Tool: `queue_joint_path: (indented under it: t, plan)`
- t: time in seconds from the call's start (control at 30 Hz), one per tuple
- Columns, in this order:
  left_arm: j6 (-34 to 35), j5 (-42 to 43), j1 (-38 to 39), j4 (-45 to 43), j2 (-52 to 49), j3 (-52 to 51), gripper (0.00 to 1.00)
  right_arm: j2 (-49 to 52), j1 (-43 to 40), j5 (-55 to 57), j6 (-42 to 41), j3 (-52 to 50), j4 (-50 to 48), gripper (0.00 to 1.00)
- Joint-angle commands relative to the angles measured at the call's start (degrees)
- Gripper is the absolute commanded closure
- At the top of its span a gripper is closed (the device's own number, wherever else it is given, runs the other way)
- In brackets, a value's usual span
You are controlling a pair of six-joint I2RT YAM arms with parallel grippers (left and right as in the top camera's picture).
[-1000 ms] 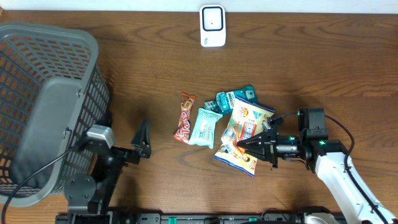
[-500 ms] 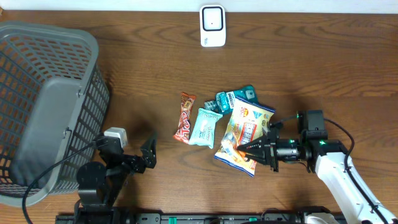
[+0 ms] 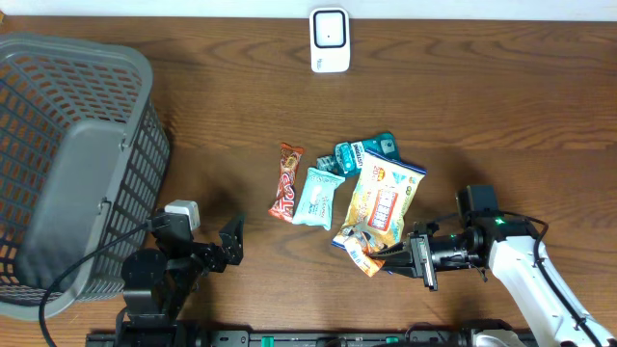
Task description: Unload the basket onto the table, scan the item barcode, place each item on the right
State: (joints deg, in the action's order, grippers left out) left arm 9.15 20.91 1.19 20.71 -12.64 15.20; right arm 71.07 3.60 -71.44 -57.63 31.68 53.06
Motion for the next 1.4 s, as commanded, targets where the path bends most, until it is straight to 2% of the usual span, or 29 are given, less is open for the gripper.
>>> queue_joint_path:
  t: [0.0,0.47,0.57,0.67,0.83,0.97,1.13,1.33,1.37]
  plan:
    - [-0.5,0.5,0.1,0.1,0.1,0.0,0.00,-0.3,-0.1,1.1,0.9,0.2,0.2,0.98]
    - [-0.5,0.5,0.1,0.1,0.2,0.0,0.01,-0.3,-0.1,1.9,1.2,0.2,0.3,0.99]
    - [-0.5,0.5,0.1,0.1,0.2,0.0,0.01,-0.3,-0.1,1.9,4.7,0.1,0.3,0.96]
    - [-0.5,0.5,0.1,0.1,0.1,0.0,0.01,-0.3,-0.1,3.0,7.1,0.2,0.3,0.99]
    - [-0.5,0.5,0.1,0.1,0.2,0.0,0.01,-0.3,-0.1,9.1,9.1,0.2,-2.4,0.99]
    - [-0.5,0.5,0.1,0.1,0.2,0.0,0.01,-0.3,-0.2,3.4,8.8,0.2,-17.8,0.99]
    - [-0.5,0.5,0.1,0.1,0.2,0.0,0.01,-0.3,-0.1,1.6,3.1,0.2,-43.1,0.99]
    - [-0.5,0.5,0.1,0.1,0.1,0.0,0.01,-0.3,0.5,6.8,8.6,0.2,-69.6,0.99]
    - [-0.5,0.5,0.1,0.1,0.2,0.0,0.01,-0.3,1.1,10.3,13.8,0.2,-75.1,0.99]
